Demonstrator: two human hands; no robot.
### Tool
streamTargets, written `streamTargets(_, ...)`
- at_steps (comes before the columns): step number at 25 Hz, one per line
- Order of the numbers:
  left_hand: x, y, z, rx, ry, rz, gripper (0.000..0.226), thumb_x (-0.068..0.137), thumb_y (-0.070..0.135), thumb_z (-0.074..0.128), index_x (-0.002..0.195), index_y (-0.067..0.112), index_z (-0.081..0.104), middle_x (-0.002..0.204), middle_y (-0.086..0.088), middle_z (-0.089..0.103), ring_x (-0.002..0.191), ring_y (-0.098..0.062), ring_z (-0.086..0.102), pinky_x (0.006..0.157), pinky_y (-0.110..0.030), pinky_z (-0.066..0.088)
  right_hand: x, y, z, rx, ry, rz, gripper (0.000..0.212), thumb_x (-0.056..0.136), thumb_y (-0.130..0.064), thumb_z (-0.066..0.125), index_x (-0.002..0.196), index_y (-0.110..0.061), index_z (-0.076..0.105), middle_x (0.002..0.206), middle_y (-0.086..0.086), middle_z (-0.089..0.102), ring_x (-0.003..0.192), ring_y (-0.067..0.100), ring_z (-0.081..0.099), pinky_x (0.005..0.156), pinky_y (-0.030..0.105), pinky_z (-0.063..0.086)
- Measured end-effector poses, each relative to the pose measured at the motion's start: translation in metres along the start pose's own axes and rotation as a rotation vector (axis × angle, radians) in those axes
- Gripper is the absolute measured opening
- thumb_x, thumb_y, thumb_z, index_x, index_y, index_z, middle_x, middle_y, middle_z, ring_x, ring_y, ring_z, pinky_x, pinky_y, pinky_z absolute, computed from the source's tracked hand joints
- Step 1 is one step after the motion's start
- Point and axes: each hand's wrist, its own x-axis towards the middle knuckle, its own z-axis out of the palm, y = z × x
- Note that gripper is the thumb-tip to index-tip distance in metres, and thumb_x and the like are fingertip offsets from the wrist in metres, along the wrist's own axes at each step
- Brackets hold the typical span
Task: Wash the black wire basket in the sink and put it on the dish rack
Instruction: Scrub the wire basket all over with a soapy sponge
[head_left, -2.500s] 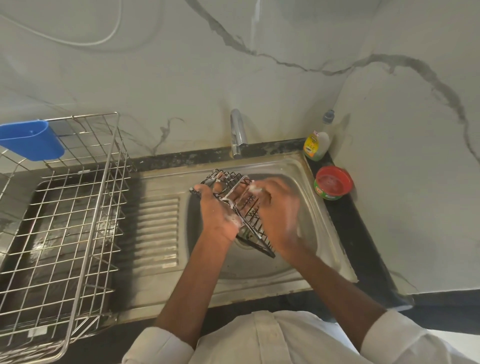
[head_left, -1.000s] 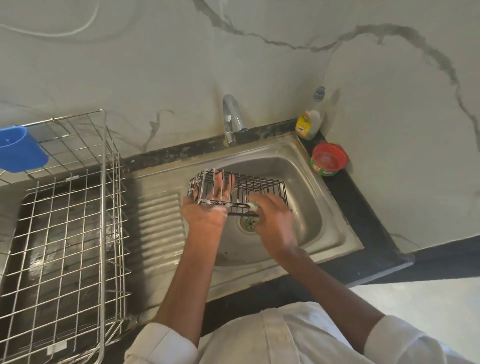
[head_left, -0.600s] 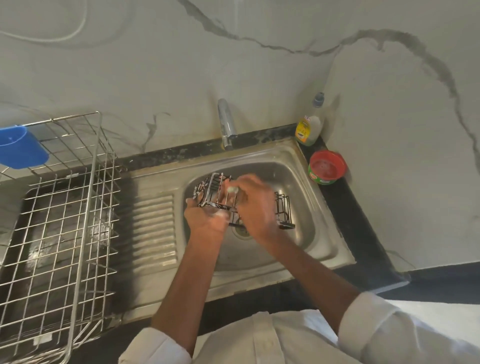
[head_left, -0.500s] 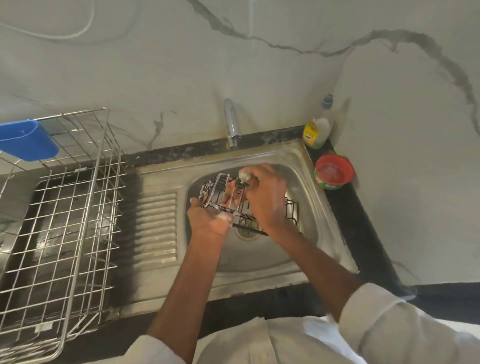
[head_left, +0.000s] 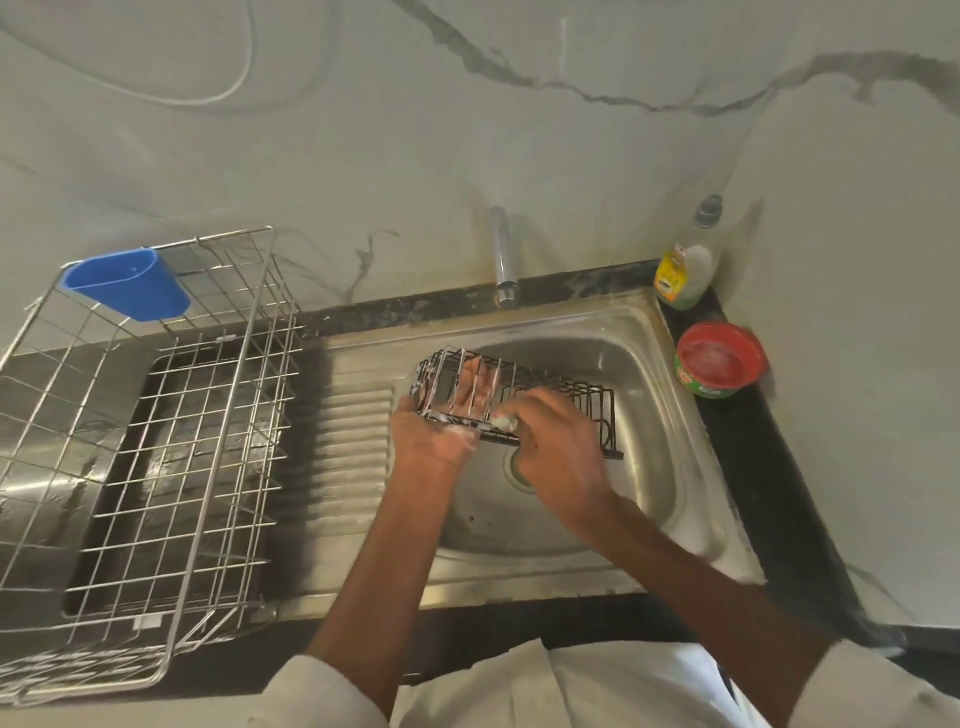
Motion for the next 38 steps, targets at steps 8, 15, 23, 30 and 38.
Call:
streamTargets(8,-0.003,0.005,-0.011,-0.084,-0.022,0.008,0.057,0.115,0.04,0.03,0.107,-0.005,0.064,0.111,-0.036,0.071,0.104,-0.048,0.071,0.115,-0.064,0.045,0.001,0.002,-0.002,-0.08,-0.033,0.027,0.035,0.072,0.018,0.072,0.093,-0.01,0.076,0.091,0.003,0.068,0.075,0.017,0.063,0.064,0.015,0.043)
streamTargets(15,-0.008,0.001,-0.012,-0.15,-0.04,0.0,0.062,0.115,0.035,0.027,0.098,-0.01,0.066,0.11,-0.037,0.069,0.098,-0.051,0.068,0.118,-0.062,0.043,-0.016,0.006,-0.005,-0.058,0.034,0.004,0.038,0.07,0.021,0.07,0.093,-0.009,0.077,0.092,0.003,0.071,0.079,0.017,0.065,0.069,0.023,0.055)
streamTargets(23,-0.001,-0.016,-0.012,-0.136,0.033,0.02,0.049,0.113,0.027,0.03,0.105,-0.007,0.064,0.117,-0.033,0.068,0.109,-0.047,0.068,0.11,-0.062,0.048,-0.028,0.005,0.004,0.066,0.091,0.155,0.034,0.076,0.019,0.068,0.091,-0.01,0.078,0.089,0.001,0.073,0.079,0.017,0.067,0.07,0.018,0.049)
streamTargets(30,-0.003,-0.017,-0.012,-0.153,0.113,0.063,0.048,0.114,0.022,0.028,0.1,-0.01,0.061,0.1,-0.033,0.07,0.119,-0.047,0.066,0.114,-0.059,0.048,-0.055,0.08,-0.034,-0.099,0.198,0.541,0.031,0.082,0.014,0.067,0.098,-0.01,0.078,0.094,0.005,0.074,0.082,0.026,0.071,0.065,0.01,0.034)
streamTargets(38,0.0,-0.034,-0.016,-0.259,0.158,0.04,0.062,0.117,0.021,0.032,0.079,-0.01,0.072,0.102,-0.028,0.077,0.098,-0.038,0.076,0.104,-0.042,0.059,-0.033,0.052,-0.014,0.041,0.103,0.233,0.031,0.082,0.011,0.062,0.096,-0.012,0.077,0.095,0.0,0.072,0.085,0.014,0.066,0.072,0.011,0.044)
